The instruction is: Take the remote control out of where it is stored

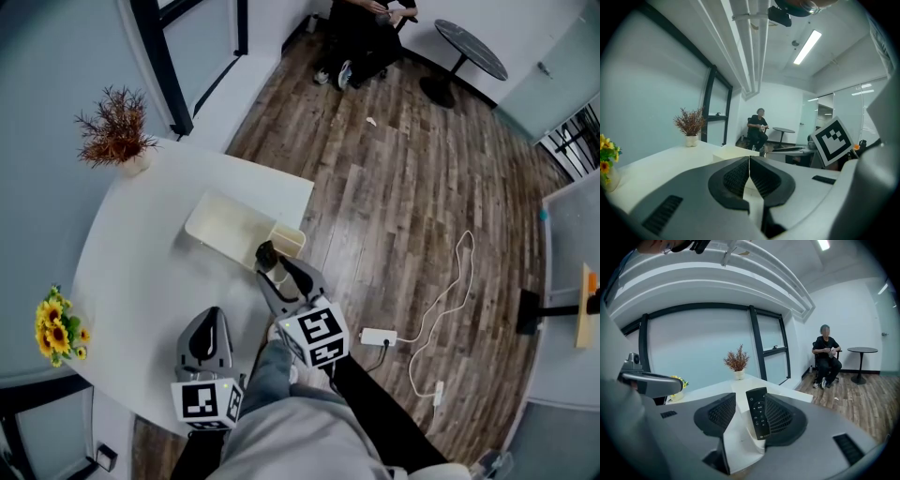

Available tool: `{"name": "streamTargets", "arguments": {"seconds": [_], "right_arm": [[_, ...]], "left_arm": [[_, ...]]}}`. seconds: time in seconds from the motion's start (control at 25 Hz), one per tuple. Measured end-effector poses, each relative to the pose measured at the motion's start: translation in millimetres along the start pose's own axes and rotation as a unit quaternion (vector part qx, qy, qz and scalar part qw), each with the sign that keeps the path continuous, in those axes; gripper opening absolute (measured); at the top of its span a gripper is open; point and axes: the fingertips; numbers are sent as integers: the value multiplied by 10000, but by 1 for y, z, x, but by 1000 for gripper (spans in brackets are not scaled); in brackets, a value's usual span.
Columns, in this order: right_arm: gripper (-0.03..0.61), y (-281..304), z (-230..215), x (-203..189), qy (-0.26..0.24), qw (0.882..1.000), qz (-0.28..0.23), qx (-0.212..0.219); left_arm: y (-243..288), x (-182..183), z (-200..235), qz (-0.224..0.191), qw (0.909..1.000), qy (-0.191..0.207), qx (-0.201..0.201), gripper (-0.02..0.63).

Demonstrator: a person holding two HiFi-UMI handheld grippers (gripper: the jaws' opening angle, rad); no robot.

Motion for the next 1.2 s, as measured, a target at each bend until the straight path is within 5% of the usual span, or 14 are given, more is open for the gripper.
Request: {"name": "streamTargets", "arguments": {"seconds": [1.2], "right_arm": [[193,25,-14,-8,-59,9996,256,-93]], "left_arm": [[5,-8,13,120,9999,-13,85,9]]}}
Point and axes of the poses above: the fingertips, and each gripper's own axes: y forward along the fingers, z to its left, x out of its top, and after that the axes turned 7 degrees about y, right-handed
